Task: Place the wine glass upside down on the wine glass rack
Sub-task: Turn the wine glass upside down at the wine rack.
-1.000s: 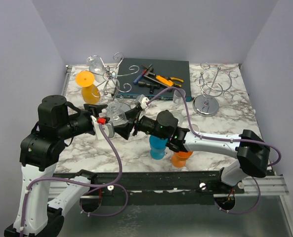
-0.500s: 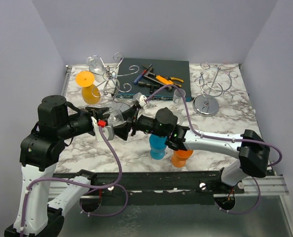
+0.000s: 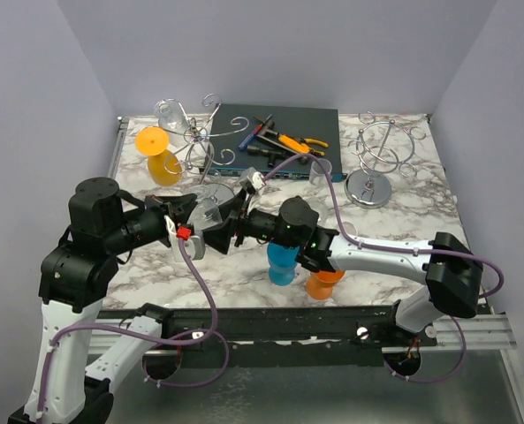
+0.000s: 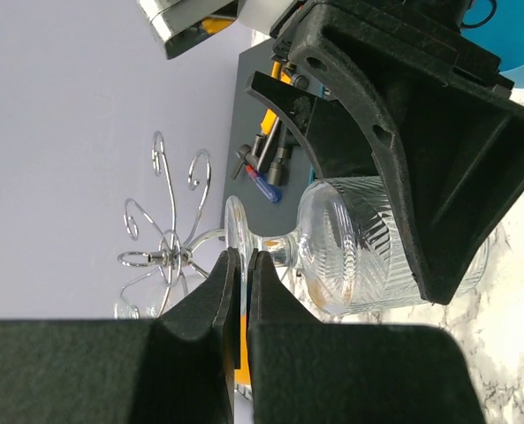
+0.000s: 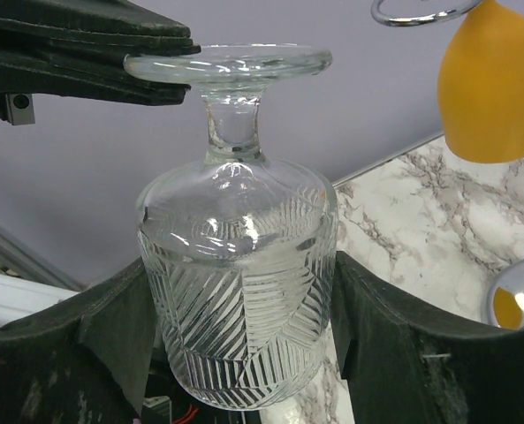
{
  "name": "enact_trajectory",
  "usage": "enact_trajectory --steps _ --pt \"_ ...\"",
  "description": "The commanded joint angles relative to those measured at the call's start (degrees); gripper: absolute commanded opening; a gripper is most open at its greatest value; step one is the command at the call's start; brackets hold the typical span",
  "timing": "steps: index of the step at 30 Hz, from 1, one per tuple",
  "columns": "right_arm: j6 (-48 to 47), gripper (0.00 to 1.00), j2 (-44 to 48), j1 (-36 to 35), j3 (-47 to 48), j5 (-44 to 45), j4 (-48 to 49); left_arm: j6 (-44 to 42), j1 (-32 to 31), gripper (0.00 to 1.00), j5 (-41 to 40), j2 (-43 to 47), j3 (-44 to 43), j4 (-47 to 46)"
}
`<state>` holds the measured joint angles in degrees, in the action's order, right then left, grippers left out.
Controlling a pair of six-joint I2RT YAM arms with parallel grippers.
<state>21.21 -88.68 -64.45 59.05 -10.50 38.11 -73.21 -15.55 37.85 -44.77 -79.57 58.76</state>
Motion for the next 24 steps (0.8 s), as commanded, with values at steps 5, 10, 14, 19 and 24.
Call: enact_trajectory --steps 5,10,14,19,24 --pt "4.1 0.84 2.7 -0.3 -2.2 3.4 7.1 -2.0 -0.2 0.00 -1.7 1.6 1.6 -7.1" --pt "3.7 0.86 2.7 -0.4 -2.0 3.5 7.6 -2.2 -0.2 0.00 -1.6 1.9 2.1 -7.1" --pt "3.8 0.99 1.7 -0.4 -1.0 3.7 5.4 -1.8 -0.2 0.00 -2.5 1.7 1.6 -7.2" --pt "3.6 0.99 0.9 -0.3 -2.1 4.5 5.9 0.1 -0.2 0.00 -2.5 1.1 0.6 -7.6" --pt "4.2 1.00 -0.7 -0.4 -1.9 4.5 5.2 0.8 -0.1 0.00 -2.2 1.0 0.4 -8.5"
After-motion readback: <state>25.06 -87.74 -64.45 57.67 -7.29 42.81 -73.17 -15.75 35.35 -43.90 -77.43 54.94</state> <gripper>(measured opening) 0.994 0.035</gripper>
